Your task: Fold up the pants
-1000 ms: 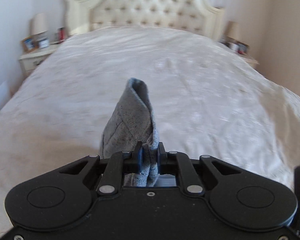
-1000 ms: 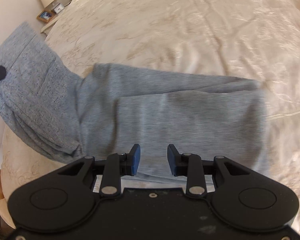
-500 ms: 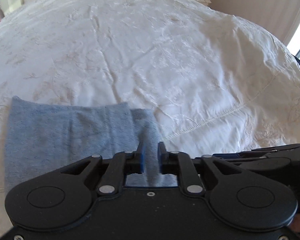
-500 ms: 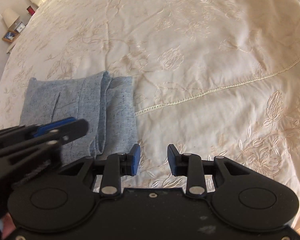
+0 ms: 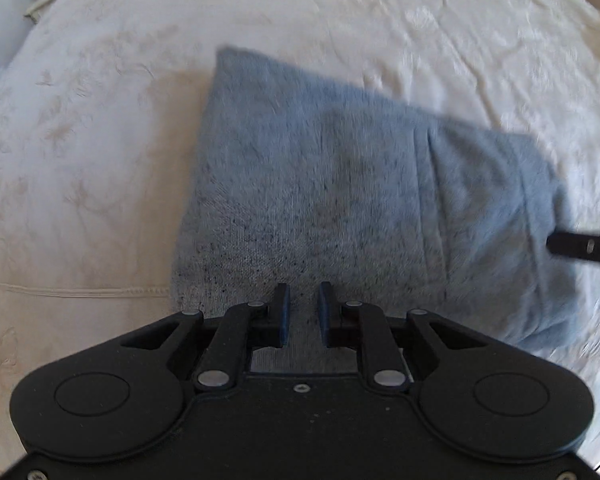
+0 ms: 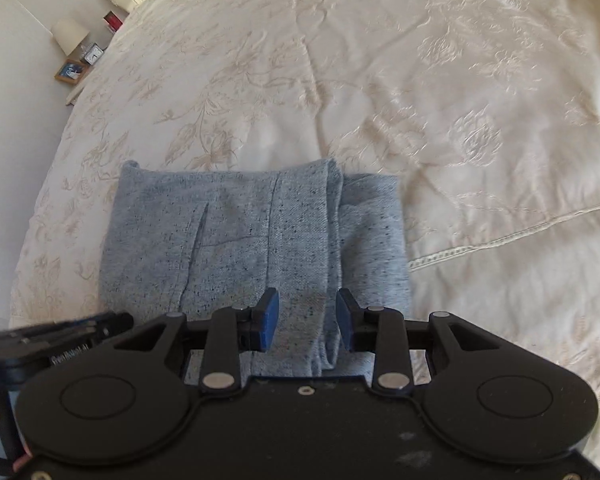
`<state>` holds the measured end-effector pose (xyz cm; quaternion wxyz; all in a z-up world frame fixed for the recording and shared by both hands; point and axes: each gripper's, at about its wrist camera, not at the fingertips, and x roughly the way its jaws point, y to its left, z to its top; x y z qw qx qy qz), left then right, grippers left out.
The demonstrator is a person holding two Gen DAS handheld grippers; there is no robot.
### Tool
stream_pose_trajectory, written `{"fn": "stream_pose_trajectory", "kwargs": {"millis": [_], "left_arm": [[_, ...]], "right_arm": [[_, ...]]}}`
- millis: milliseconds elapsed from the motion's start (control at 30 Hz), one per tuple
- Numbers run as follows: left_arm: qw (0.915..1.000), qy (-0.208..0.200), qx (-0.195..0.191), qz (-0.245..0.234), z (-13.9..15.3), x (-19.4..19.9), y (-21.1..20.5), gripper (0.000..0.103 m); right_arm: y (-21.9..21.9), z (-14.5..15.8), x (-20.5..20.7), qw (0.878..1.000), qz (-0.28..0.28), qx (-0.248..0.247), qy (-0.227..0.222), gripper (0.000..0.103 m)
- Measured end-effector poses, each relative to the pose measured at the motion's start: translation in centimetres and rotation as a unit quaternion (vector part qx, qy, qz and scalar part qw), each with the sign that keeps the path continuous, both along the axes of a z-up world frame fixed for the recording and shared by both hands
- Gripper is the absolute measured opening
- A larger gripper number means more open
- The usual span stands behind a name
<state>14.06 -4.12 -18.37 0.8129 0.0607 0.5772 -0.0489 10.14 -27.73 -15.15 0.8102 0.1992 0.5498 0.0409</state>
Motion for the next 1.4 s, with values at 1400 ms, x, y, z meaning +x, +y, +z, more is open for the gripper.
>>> {"fn": "stream_pose_trajectory", "kwargs": {"millis": [1400], "left_arm": [[0.9981,-0.057,-0.017,0.011,4.5,-2.0,6.3,0.025]], "right_arm": [[-0.6,1.2,-1.3,0.999,-0.031,-0.025,-0.023,0.037]]}}
